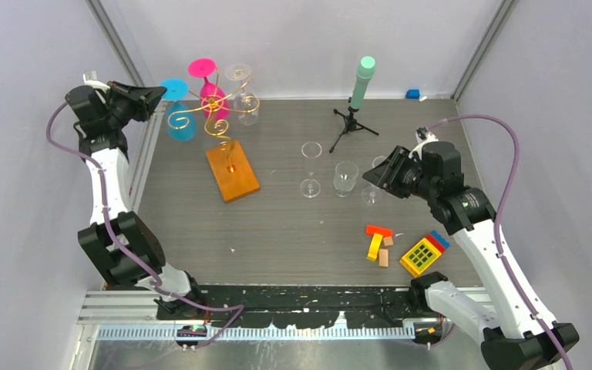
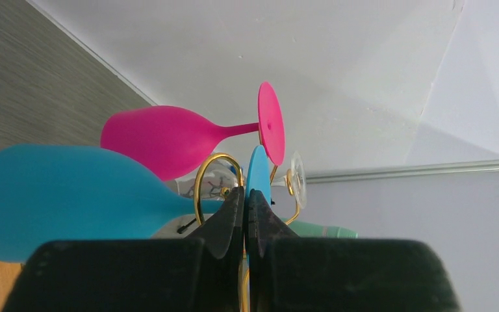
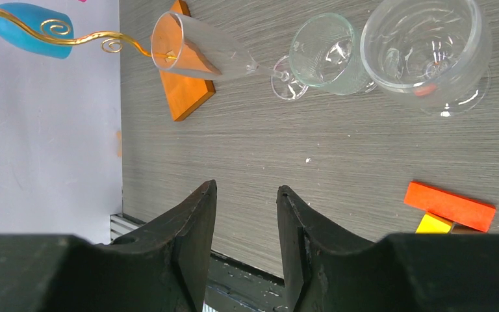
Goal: Take the wine glass off the wine glass rack
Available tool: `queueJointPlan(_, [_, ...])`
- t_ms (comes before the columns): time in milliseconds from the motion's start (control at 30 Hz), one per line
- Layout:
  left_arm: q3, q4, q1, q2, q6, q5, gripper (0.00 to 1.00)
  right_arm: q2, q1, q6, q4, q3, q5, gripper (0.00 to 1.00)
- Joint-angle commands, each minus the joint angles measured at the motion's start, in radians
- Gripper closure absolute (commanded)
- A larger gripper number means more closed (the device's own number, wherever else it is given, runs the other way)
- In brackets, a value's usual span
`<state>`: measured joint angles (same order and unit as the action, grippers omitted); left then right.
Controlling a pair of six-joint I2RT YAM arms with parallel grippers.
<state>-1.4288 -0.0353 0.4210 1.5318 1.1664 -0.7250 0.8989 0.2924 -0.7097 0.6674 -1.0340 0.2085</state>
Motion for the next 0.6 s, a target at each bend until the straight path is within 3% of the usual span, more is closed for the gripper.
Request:
queueJointPlan(0, [0.034,0.059,-0.003,-0.068,0.019,0.045,1.0,-0.013,-0.004,0.015,-0.014,-0.003,-0.015,0.55])
queueJointPlan(267, [0.097,0.161,0.004,-0.097,0.089,0.114,1.0,-0.024,-0.004,0.016,-0.008,0.003,-0.017,0.56])
queueJointPlan(567, [0.049,0.227,-0.006,-0.054,0.126,0.106,1.0,-0.033,-0.004,0.012,-0.007,0.002,-0.015,0.56])
